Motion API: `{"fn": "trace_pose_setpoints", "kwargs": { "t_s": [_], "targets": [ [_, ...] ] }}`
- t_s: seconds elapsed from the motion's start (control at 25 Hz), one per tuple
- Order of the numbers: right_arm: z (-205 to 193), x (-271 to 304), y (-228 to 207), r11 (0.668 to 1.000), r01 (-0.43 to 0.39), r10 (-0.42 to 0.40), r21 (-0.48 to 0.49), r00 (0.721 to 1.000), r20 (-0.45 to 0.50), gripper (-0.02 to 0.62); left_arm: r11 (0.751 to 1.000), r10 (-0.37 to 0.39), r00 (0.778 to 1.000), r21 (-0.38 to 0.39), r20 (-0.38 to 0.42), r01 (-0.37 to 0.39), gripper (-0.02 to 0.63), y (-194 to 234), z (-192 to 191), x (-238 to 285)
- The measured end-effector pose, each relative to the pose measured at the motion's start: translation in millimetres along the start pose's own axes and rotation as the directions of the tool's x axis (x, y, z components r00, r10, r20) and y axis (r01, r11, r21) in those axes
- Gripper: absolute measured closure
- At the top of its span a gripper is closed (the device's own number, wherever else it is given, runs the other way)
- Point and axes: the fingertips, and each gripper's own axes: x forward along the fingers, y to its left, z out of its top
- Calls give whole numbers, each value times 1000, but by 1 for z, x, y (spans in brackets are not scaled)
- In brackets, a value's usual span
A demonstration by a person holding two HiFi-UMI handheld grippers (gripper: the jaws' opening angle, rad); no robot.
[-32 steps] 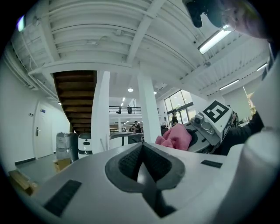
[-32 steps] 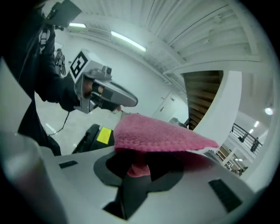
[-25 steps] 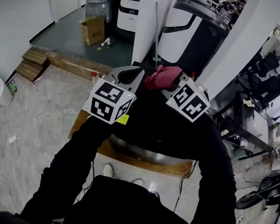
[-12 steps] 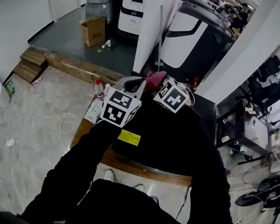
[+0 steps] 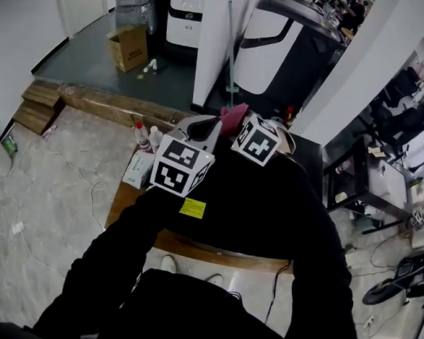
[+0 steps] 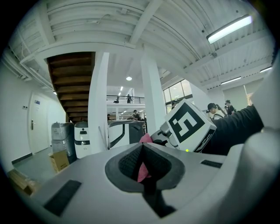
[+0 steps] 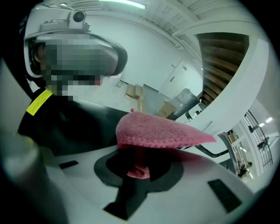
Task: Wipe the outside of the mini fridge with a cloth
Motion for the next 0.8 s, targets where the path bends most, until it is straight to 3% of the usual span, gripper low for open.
{"fn": "trace_pose_setpoints", "kwargs": {
  "t_s": [0.24,0.52,0.8],
  "targets": [
    [-64,-34,-6,998,46,-43,49,997,-57,514,998,-64,997,5,-33,64,603,-53,-3,23],
    [-149,-85,-11,990,102,-89,96,987,-133,514,993,-115,993,24,-18,116,603,-121,17,43],
    [-233,-136,-16,978,157,-127,138,971,-204,514,992,-121,993,37,-16,121,603,-173,28,51]
  ]
}}
